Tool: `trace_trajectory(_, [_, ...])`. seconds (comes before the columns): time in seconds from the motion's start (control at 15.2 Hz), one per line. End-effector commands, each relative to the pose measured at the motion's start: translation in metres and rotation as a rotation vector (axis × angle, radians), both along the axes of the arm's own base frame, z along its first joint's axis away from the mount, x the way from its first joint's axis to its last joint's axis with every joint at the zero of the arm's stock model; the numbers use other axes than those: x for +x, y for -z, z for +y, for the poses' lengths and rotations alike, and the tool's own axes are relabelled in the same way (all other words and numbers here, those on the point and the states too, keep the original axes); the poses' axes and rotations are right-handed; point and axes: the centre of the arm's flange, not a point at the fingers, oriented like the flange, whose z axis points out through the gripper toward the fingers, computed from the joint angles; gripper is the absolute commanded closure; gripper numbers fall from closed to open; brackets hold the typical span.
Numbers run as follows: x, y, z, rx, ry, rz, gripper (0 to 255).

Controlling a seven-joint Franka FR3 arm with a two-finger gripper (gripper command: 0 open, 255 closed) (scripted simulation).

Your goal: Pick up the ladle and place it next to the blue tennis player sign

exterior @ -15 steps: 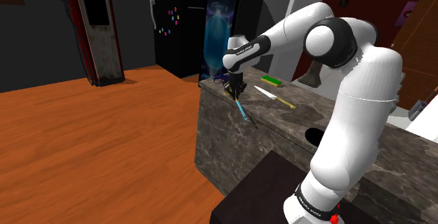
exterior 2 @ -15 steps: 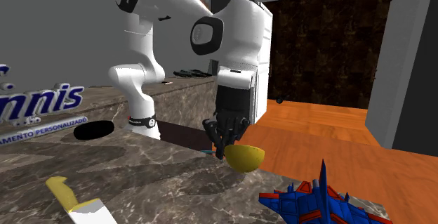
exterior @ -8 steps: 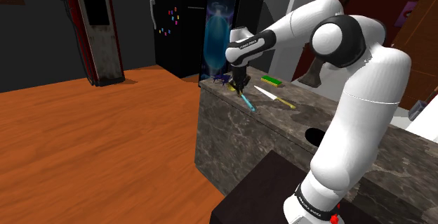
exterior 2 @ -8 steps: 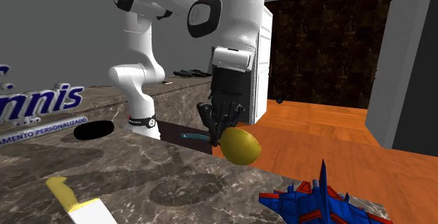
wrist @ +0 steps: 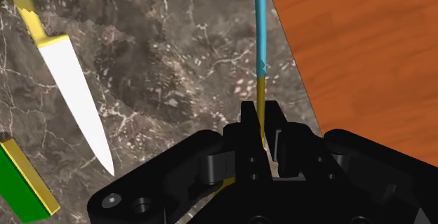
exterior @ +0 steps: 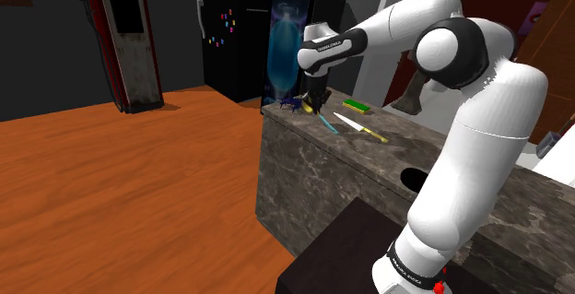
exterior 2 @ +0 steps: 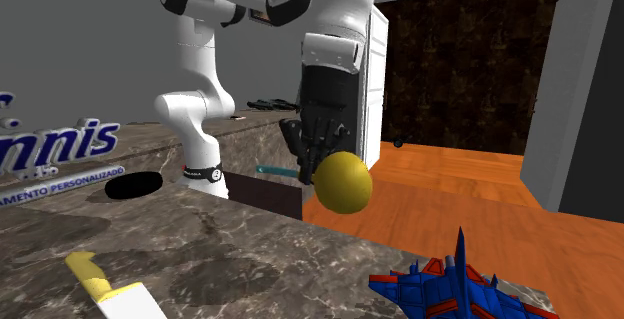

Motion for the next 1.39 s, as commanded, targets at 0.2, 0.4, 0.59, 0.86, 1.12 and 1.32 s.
trace_trajectory(0.2, [0.000,-0.026,0.001,0.000,0.000,0.000,255])
trace_trajectory(0.4, [0.000,-0.042,0.001,0.000,0.000,0.000,255])
trace_trajectory(0.59, [0.000,-0.058,0.001,0.000,0.000,0.000,255])
trace_trajectory(0.86, [0.000,-0.079,0.001,0.000,0.000,0.000,255])
trace_trajectory(1.12, [0.000,-0.100,0.001,0.000,0.000,0.000,255])
trace_trajectory(1.32, [0.000,-0.116,0.001,0.000,0.000,0.000,255])
